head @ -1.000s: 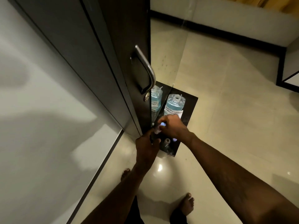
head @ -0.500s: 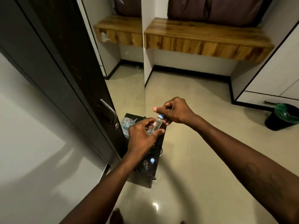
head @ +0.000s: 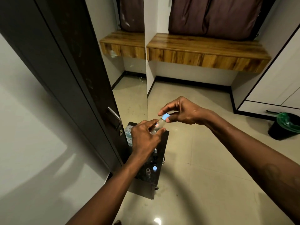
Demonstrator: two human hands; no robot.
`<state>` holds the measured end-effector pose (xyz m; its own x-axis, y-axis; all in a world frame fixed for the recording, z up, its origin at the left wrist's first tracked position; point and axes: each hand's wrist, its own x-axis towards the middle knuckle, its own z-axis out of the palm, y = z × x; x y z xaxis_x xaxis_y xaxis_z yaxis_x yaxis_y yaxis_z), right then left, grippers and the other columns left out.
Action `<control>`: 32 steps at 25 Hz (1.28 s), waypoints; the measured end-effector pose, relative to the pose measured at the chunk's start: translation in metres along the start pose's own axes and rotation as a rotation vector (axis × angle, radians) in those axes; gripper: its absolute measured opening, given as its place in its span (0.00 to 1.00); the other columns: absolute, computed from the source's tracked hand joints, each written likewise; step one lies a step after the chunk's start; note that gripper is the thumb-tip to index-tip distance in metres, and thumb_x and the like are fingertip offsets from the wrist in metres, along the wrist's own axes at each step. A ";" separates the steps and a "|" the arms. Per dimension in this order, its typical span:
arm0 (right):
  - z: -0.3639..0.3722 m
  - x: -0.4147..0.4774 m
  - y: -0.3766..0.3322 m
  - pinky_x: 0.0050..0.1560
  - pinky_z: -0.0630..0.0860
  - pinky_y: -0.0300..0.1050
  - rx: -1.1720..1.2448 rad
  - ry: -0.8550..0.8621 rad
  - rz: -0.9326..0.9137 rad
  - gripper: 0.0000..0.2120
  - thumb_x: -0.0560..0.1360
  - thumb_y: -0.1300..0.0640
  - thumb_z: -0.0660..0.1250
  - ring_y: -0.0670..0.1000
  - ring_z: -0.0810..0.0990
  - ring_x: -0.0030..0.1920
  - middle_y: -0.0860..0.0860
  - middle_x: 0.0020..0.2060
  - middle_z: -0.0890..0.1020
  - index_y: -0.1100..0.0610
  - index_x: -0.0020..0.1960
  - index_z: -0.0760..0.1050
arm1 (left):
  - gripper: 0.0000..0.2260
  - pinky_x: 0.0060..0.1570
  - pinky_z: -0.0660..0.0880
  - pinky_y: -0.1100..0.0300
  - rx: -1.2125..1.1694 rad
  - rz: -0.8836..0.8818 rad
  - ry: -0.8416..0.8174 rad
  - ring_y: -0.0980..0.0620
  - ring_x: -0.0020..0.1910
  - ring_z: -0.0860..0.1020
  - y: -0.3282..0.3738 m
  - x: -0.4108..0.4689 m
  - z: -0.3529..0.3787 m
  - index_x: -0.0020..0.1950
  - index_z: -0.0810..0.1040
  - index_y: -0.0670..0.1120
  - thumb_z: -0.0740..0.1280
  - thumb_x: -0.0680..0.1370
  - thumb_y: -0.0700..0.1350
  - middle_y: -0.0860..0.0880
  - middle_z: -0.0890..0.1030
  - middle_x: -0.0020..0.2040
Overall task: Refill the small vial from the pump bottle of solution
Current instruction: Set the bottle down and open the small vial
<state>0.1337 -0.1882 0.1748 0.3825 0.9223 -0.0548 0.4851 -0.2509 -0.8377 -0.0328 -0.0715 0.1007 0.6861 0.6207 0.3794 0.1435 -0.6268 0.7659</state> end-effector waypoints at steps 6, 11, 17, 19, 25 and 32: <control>0.008 0.011 -0.009 0.36 0.85 0.47 -0.254 0.160 0.004 0.19 0.75 0.41 0.73 0.48 0.88 0.36 0.52 0.41 0.88 0.58 0.52 0.85 | 0.20 0.42 0.81 0.63 -0.052 -0.026 0.060 0.57 0.40 0.81 0.001 0.009 -0.004 0.59 0.85 0.47 0.81 0.69 0.49 0.51 0.85 0.44; 0.002 0.013 -0.016 0.52 0.80 0.31 -0.209 -0.002 -0.084 0.18 0.76 0.60 0.75 0.41 0.83 0.55 0.44 0.59 0.84 0.52 0.65 0.81 | 0.19 0.41 0.82 0.56 -0.033 -0.042 0.053 0.56 0.39 0.81 -0.007 0.010 -0.007 0.60 0.85 0.48 0.80 0.70 0.48 0.52 0.85 0.44; 0.012 0.022 -0.016 0.39 0.85 0.45 -0.281 0.105 -0.020 0.10 0.79 0.51 0.72 0.47 0.87 0.36 0.52 0.40 0.87 0.58 0.51 0.85 | 0.19 0.45 0.81 0.64 -0.020 -0.033 0.029 0.59 0.42 0.81 -0.012 0.005 -0.009 0.60 0.85 0.47 0.80 0.70 0.48 0.51 0.85 0.48; 0.013 0.023 -0.017 0.49 0.85 0.43 -0.283 0.056 -0.053 0.10 0.77 0.60 0.74 0.44 0.86 0.48 0.48 0.50 0.87 0.54 0.57 0.85 | 0.19 0.44 0.78 0.68 -0.013 -0.053 0.019 0.60 0.42 0.80 -0.019 0.003 -0.010 0.61 0.84 0.47 0.80 0.71 0.48 0.52 0.85 0.48; 0.024 0.030 -0.014 0.36 0.82 0.36 -0.306 0.024 -0.037 0.19 0.77 0.45 0.73 0.45 0.87 0.43 0.55 0.52 0.87 0.57 0.61 0.82 | 0.19 0.47 0.81 0.62 -0.010 -0.031 0.033 0.61 0.44 0.80 -0.023 0.002 -0.014 0.60 0.84 0.47 0.80 0.71 0.48 0.52 0.85 0.48; 0.052 0.051 0.008 0.42 0.86 0.49 -0.049 0.097 0.085 0.08 0.77 0.56 0.73 0.52 0.88 0.37 0.55 0.38 0.88 0.60 0.50 0.85 | 0.19 0.43 0.76 0.77 -0.094 -0.218 0.044 0.59 0.45 0.82 -0.046 -0.001 0.004 0.61 0.84 0.48 0.79 0.72 0.48 0.52 0.85 0.51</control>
<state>0.1161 -0.1283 0.1372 0.4971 0.8649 -0.0694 0.4846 -0.3430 -0.8047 -0.0372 -0.0452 0.0630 0.6141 0.7579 0.2203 0.2169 -0.4303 0.8762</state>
